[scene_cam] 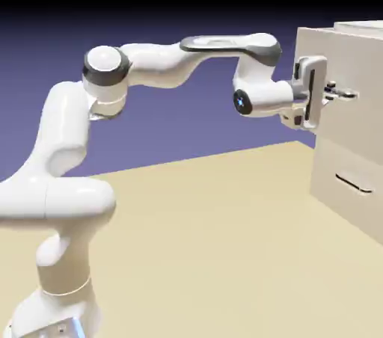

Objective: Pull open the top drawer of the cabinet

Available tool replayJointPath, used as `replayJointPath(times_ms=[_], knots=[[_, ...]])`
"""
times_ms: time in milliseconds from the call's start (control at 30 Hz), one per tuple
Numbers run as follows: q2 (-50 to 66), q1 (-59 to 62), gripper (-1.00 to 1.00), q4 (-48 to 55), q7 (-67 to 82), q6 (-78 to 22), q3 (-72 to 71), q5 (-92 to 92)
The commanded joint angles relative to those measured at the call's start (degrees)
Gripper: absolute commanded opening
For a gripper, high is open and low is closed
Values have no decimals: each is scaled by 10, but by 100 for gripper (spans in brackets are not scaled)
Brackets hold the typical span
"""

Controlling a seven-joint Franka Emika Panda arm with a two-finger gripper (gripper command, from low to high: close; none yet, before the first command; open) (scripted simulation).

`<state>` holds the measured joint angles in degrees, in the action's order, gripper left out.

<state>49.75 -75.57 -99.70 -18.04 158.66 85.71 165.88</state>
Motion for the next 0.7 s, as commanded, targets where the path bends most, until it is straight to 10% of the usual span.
replayJointPath(times_ms=[0,667], knots=[[5,-20,-100,-21,-7,-6,16,-2],[252,-153,-100,-220,-311,-116,166,-86]])
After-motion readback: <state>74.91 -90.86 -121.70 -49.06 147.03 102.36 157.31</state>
